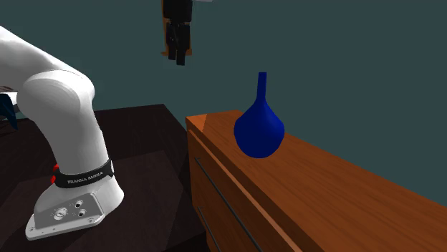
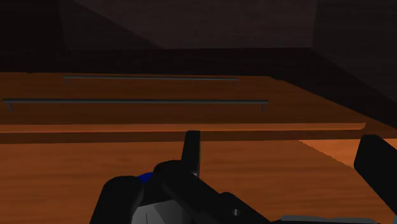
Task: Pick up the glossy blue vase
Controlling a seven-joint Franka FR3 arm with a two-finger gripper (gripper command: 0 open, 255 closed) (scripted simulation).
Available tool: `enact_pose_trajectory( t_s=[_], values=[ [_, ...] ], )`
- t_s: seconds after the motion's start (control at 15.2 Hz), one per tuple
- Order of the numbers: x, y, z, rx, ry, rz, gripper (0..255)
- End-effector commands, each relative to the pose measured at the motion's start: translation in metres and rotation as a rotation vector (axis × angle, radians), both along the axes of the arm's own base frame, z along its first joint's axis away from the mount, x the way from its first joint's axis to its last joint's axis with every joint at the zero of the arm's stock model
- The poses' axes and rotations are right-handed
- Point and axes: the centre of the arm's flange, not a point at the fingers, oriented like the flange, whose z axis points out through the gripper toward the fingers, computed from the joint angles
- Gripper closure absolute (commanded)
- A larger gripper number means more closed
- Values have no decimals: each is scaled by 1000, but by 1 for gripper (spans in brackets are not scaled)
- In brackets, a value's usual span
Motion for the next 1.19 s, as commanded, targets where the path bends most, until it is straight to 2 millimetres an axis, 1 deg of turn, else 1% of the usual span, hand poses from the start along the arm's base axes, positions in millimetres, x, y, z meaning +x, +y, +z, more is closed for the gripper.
enact_pose_trajectory(
  t_s=[0.0, 0.59, 1.12],
  values=[
    [0, 0, 0, 0, 0, 0, 0],
    [106, -29, -10, -63, -40, -13, 0],
    [199, -55, -13, -120, -75, -24, 0]
  ],
)
